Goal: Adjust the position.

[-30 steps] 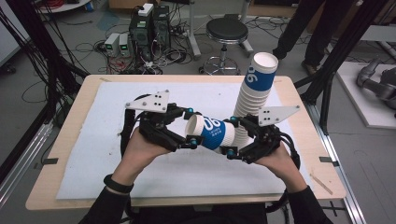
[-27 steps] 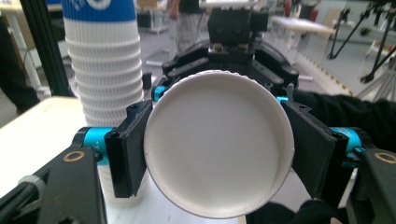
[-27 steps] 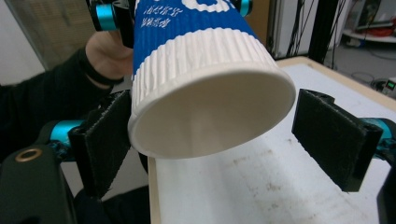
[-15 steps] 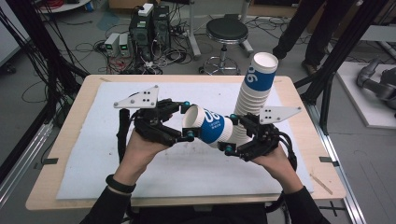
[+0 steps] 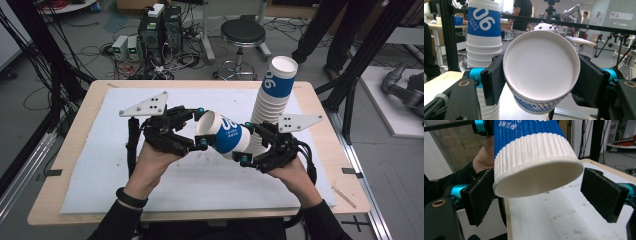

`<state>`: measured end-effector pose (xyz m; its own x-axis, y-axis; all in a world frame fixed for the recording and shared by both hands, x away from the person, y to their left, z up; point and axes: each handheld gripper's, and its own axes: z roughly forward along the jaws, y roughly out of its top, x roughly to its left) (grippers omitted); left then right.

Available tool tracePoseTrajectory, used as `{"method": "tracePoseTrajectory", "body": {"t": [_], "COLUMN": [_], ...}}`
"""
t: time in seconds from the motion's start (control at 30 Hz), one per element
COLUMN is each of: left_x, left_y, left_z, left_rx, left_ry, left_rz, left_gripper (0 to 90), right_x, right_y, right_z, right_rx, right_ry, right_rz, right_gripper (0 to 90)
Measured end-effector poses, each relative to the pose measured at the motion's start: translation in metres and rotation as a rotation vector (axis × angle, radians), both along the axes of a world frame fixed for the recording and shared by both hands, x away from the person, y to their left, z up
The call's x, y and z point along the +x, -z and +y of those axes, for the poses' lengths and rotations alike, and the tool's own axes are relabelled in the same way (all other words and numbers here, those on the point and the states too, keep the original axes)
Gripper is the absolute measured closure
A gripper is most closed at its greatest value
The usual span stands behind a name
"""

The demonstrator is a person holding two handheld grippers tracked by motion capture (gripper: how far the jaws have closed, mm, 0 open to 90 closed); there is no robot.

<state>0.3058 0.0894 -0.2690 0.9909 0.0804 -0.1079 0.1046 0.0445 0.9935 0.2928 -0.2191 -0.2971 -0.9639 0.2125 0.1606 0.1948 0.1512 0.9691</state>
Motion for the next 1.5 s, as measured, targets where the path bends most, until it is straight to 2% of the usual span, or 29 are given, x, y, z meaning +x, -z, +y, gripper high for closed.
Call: {"method": "tracePoseTrajectory", "body": {"t": [0.2,0.27,0.47,0.63,0.8,0.9,1.0,1.17,1.37,1.43,1.5], "left_x": [0.000,0.000,0.000,0.000,-0.001,0.000,0.001,0.003,0.003,0.003,0.003], "left_y": [0.001,0.001,0.002,0.002,0.001,0.001,0.002,0.003,0.003,0.003,0.003], "left_z": [-0.001,-0.001,-0.003,-0.003,-0.006,-0.007,-0.007,-0.008,-0.005,-0.003,-0.003], "left_rx": [0.007,0.021,0.062,0.113,0.189,0.238,0.268,0.248,0.151,0.139,0.131], "left_ry": [0.008,0.007,0.010,0.000,-0.022,-0.018,-0.005,0.007,0.017,0.022,0.018], "left_rz": [-0.003,-0.010,-0.014,-0.023,-0.029,-0.024,-0.019,-0.024,-0.031,-0.032,-0.038], "left_gripper": [29.6,29.7,29.6,29.0,28.0,27.9,28.3,28.9,29.0,29.1,29.1], "right_x": [-0.001,-0.001,-0.001,-0.001,0.000,0.001,0.000,0.000,-0.002,-0.003,-0.003], "right_y": [-0.001,-0.003,-0.005,-0.006,-0.007,-0.007,-0.009,-0.011,-0.014,-0.016,-0.017], "right_z": [-0.003,-0.006,-0.010,-0.012,-0.014,-0.014,-0.014,-0.016,-0.019,-0.021,-0.022], "right_rx": [0.007,0.016,-0.014,-0.024,-0.035,-0.048,-0.064,-0.060,-0.013,0.006,0.023], "right_ry": [-0.001,0.000,0.002,0.008,0.012,0.012,0.016,0.020,0.023,0.034,0.039], "right_rz": [-0.025,-0.034,-0.039,-0.049,-0.045,-0.045,-0.043,-0.050,-0.066,-0.081,-0.071], "right_gripper": [18.7,19.5,20.3,20.3,20.5,20.5,20.5,20.0,17.6,13.9,13.8]}}
